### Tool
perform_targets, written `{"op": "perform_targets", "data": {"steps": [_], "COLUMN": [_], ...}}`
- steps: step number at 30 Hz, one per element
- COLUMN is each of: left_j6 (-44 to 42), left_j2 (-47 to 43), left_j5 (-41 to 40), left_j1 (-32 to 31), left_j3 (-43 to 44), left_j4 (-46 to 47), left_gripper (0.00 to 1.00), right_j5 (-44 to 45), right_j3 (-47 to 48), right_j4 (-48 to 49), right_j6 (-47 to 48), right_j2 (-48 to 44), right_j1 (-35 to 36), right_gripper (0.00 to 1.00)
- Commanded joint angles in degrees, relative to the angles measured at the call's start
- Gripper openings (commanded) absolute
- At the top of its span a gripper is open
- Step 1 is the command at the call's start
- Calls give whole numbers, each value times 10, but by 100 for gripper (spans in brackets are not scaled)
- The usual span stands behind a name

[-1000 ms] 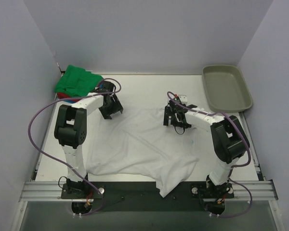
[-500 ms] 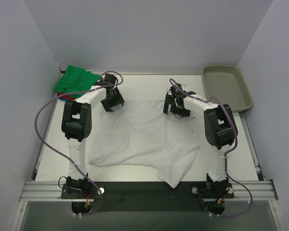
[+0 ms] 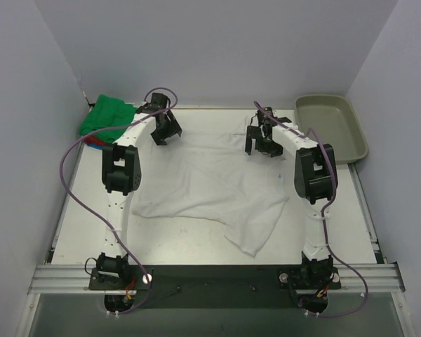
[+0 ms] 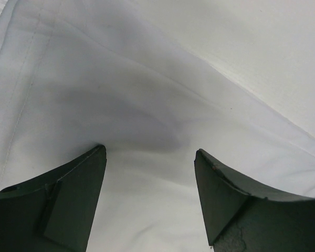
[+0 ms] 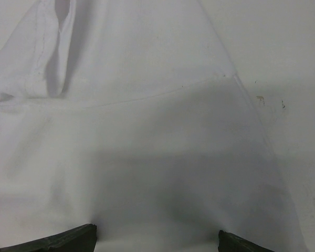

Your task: Fold and stack the t-shirts

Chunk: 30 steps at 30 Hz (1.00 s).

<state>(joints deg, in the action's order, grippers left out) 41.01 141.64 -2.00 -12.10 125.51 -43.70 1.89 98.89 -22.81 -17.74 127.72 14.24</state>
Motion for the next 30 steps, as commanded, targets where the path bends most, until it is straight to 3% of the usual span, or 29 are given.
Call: {"op": "perform_targets", "data": {"steps": [1, 8, 14, 17, 24, 30], "left_j6": [-12, -15, -63, -71, -51, -28], "left_j2": [-23, -235, -376, -445, -611, -625], "left_j5": [34, 48, 24, -38, -15, -20], "left_j1": [6, -7, -9, -6, 42, 56], "left_j3": [15, -76, -188, -265, -616, -698], "left_j4": [-1, 30, -56, -106, -13, 1], "left_gripper": [79, 98, 97, 97, 92, 87], "right_j5": [24, 100, 156, 161, 144, 164], "right_j3": [-6, -99, -264, -370, -523, -544], "right_j4": [-1, 66, 71, 73, 37, -3], "right_j6": [39, 57, 15, -16, -99, -101], "right_j2": [-54, -237, -435, -547, -772, -825], "right_j1": [1, 43, 140, 190, 255, 283], "right_gripper": [100, 100, 100, 100, 100, 100]}}
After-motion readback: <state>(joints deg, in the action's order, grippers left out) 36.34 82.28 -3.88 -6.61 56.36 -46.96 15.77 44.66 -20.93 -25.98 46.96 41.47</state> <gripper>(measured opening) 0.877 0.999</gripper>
